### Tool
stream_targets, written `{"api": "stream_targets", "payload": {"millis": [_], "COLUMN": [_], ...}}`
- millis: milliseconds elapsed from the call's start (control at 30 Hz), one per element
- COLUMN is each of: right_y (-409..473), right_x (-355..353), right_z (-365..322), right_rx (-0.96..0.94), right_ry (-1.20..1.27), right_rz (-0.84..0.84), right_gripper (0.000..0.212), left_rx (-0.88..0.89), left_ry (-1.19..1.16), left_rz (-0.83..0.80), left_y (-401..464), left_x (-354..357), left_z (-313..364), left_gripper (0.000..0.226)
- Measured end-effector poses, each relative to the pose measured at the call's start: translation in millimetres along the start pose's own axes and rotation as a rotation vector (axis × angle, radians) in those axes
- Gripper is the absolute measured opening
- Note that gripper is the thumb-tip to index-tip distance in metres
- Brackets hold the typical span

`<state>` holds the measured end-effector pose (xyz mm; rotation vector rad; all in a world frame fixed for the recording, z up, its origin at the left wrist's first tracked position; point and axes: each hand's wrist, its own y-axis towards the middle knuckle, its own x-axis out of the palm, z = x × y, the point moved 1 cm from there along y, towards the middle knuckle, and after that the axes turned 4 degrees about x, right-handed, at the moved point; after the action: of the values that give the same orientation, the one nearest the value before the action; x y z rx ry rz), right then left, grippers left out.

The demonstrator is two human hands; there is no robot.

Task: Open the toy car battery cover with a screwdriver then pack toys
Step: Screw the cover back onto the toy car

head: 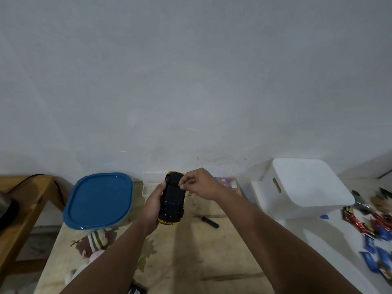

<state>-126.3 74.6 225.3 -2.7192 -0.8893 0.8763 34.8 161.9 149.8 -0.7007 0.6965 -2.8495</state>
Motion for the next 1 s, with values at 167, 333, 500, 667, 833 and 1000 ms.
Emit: {"api": "stream_targets", "payload": {"millis": [167,333,500,667,833,1000], "right_y": [1.1,2.7,2.9,3.1,3.2,1.3], "right_x": [-1.8,-1.8,1.9,3.7,4.8,3.8], "right_z": [4.6,2.2,-1.3,-0.6,-1.2,-2.4], "right_rx": [0.008,0.0,-0.008,-0.016,-0.016,-0.016], "right_ry": [0.068,0.111,0.049,0.026,0.035,0.0], "right_rz": [0.006,0.046,0.059,0.093,0.124,0.1], "right_gripper": [0.009,0.009,0.014,0.01,0.008,0.009], "left_rx": [0.004,0.02,0.033,0.054,0.061,0.062], "left_ry": [-0.023,-0.016,0.0,0.018,0.014,0.033], "left_rz": [-0.018,-0.015,-0.015,-0.016,-0.01,-0.004], "left_y": [-0.5,-1.2,-0.3,-1.2,-1.0,-1.0], "left_x": [0.9,3.3,3.1,4.1,4.7,4.1], "left_z": [3.8,8.1,8.9,10.7,10.2,9.9], "left_gripper": [0.06,0.06,0.058,0.059,0.058,0.057]}}
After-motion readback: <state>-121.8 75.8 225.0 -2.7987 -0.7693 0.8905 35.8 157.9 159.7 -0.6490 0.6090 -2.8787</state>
